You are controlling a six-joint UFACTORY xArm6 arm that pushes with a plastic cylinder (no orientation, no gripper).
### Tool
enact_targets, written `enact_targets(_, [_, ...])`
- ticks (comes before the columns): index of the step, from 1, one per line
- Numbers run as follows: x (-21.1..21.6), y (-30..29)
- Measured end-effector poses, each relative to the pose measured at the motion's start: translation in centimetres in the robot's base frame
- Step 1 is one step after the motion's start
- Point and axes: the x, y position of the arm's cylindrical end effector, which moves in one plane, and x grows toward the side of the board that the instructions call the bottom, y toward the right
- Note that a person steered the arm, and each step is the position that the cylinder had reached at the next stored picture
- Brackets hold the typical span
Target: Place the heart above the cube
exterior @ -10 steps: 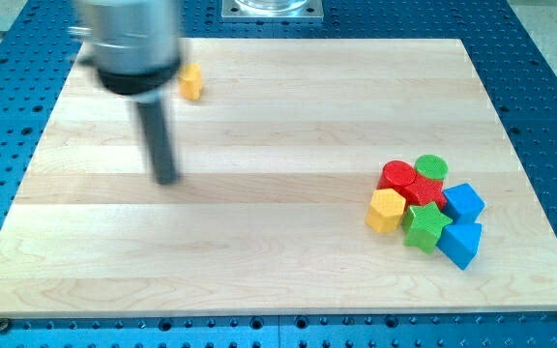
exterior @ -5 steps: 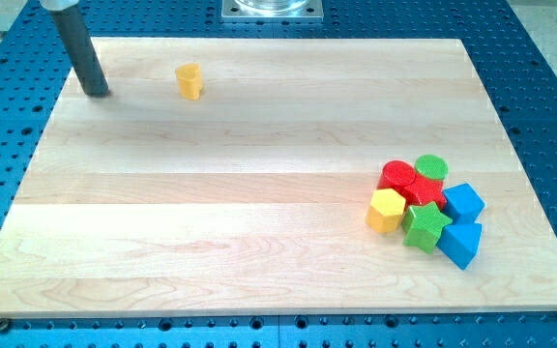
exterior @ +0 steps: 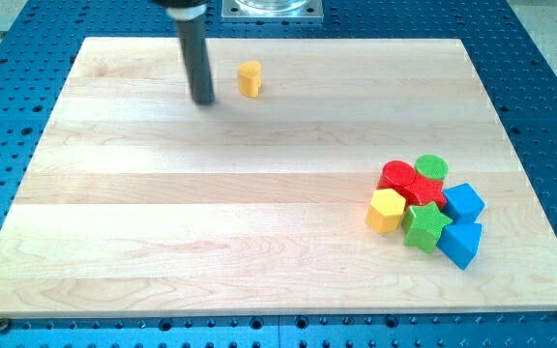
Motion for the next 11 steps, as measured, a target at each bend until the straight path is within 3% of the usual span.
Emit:
enact_targets(1, [-2.6, 1.2])
enact_targets(2, [0.3, 7.6])
enact_targets(3, [0.4, 12.4])
enact_targets(5, [-0.4, 15.2])
enact_targets(7, [7.2, 16.8])
enact_targets(8, [7.2, 16.8])
enact_targets(10, [1.8, 15.4])
enact_targets(11, [0.1, 17.4])
